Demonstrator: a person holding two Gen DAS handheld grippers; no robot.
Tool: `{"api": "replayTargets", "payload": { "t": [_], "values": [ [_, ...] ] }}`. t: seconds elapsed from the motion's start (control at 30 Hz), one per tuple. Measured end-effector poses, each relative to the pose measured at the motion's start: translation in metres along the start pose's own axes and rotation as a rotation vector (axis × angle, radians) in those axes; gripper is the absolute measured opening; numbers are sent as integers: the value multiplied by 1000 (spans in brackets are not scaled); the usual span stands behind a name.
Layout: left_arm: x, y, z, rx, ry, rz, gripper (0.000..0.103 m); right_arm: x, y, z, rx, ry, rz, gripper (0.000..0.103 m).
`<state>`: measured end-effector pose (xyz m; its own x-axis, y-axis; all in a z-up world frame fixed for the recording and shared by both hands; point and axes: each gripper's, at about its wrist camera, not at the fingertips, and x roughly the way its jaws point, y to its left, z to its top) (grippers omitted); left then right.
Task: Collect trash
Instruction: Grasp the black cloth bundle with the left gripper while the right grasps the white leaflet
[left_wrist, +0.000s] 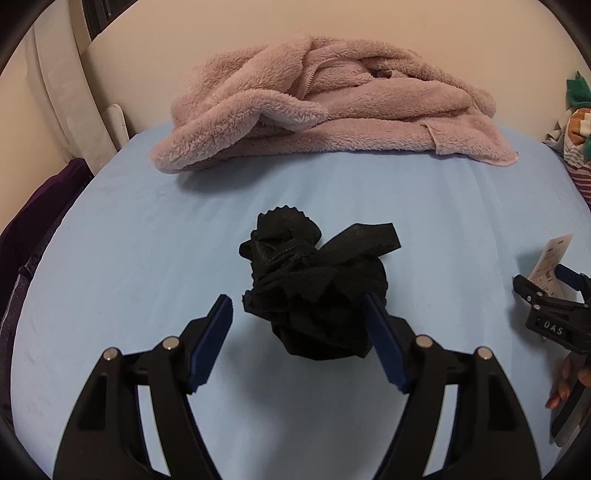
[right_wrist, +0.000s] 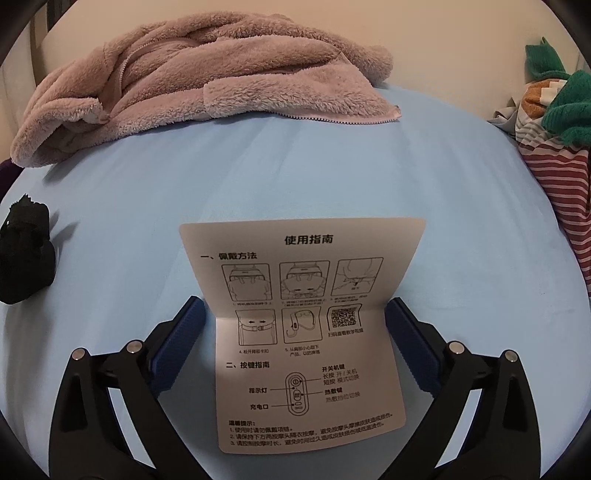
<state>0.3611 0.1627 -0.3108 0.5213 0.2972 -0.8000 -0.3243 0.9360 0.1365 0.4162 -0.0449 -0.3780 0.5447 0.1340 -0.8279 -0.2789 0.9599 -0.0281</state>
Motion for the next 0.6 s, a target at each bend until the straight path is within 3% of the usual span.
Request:
{"api": "replayTargets", "payload": {
  "t": [0.17,0.37,0.6],
  "values": [
    [10,-16,-1,26,3,9,77,-4,1,-1,-26,-1,20,85],
    [17,-28,-5,60,2,17,78,-12,6,-6,-63,-6,28,85],
    [10,-21,-3,45,-3,-8,57,-29,11,-12,-85,-15,52,85]
  ]
}}
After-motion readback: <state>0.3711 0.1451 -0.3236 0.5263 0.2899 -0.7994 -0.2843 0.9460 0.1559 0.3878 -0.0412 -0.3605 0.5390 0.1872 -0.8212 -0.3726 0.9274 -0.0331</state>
